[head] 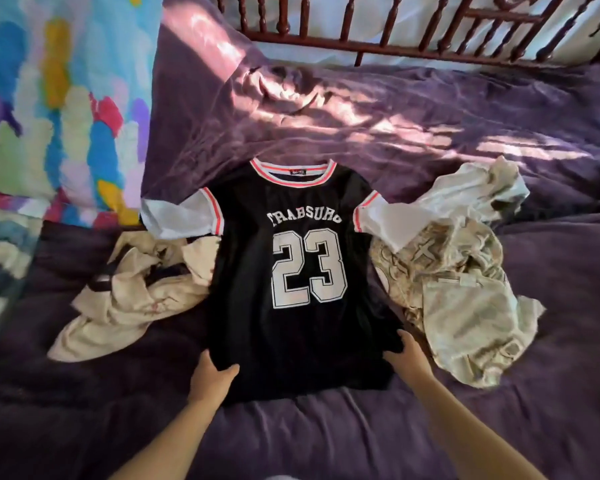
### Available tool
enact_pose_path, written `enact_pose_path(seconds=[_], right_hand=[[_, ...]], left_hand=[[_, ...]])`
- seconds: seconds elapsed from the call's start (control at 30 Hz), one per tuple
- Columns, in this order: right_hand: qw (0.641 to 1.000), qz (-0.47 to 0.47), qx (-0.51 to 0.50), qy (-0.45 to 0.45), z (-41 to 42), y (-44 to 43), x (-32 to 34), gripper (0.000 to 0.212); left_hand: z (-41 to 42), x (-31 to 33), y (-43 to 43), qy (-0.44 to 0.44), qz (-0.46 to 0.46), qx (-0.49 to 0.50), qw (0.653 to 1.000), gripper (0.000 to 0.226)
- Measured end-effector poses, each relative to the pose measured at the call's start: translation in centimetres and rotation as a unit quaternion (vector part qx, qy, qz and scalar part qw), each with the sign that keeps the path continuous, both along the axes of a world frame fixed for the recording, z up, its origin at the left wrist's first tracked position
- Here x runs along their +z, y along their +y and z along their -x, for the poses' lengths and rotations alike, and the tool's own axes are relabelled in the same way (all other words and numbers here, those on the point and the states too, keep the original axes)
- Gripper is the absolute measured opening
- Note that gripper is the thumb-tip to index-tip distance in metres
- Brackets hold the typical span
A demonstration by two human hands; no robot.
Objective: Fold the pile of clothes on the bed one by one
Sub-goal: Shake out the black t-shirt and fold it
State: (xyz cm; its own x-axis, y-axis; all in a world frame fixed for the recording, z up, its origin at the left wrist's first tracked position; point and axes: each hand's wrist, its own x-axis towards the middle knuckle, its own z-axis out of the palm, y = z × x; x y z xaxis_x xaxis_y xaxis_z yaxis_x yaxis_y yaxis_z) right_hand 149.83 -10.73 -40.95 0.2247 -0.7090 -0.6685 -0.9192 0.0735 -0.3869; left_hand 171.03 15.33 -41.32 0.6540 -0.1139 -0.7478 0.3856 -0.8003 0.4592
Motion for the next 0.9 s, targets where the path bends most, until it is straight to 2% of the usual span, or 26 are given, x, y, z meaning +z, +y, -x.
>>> enact_pose_path(seconds=[0.1,0.13,0.27,0.37,0.43,0.53,0.57,0.6,0.73,0.8,0.83,0.9], right_hand=[[1.000,0.003,-0.006,0.017,1.3,0.2,-1.4,0.071],[1.000,0.010,-0.015,0.003,1.6,0.1,-1.8,0.071],[0.999,0.009,-0.041,0.004,1.8,0.0,-2.7,0.083],[0.990,-0.061,-0.114,-0.052,2.0,0.3,-4.5,0.085],[0.985,-0.072,-0.141,-0.063,2.3,0.8,-5.6,0.067],[0.991,-0.045,-0.113,-0.047,2.2,1.8,-4.7,0.009],[0.992,-0.048,-0.105,-0.053,2.3,2.1,-4.0,0.006],[0.992,-0.047,-0.098,-0.063,2.4,2.1,-3.4,0.014],[0.996,0.004,-0.067,-0.062,2.8,1.4,0.9,0.008],[0.983,0.009,-0.108,-0.149,2.9,1.2,5.4,0.008],[0.966,-0.013,-0.148,-0.213,3.1,1.3,7.7,0.006],[0.917,-0.086,-0.225,-0.317,4.0,2.3,11.7,0.005]], left_hand=[[-0.2,-0.9,0.6,-0.002,-0.084,0.036,0.996,0.077],[-0.3,-1.1,0.8,0.017,-0.084,0.046,0.995,0.072],[-0.4,0.0,1.8,0.103,0.018,0.081,0.991,0.031],[0.0,1.3,2.4,0.114,0.065,0.054,0.990,0.024],[0.5,1.7,3.0,0.127,0.082,0.057,0.987,0.025],[1.3,2.5,3.8,0.137,0.121,0.127,0.975,0.020],[1.5,3.1,3.8,0.138,0.139,0.165,0.967,0.020],[1.7,3.5,3.9,0.134,0.169,0.198,0.956,0.023],[1.4,7.1,3.3,0.111,0.299,0.325,0.890,0.025],[1.1,9.1,3.1,0.138,0.343,0.367,0.854,0.018],[1.0,10.1,3.3,0.140,0.348,0.365,0.852,0.015],[0.9,11.0,4.5,0.108,0.321,0.341,0.877,0.012]])
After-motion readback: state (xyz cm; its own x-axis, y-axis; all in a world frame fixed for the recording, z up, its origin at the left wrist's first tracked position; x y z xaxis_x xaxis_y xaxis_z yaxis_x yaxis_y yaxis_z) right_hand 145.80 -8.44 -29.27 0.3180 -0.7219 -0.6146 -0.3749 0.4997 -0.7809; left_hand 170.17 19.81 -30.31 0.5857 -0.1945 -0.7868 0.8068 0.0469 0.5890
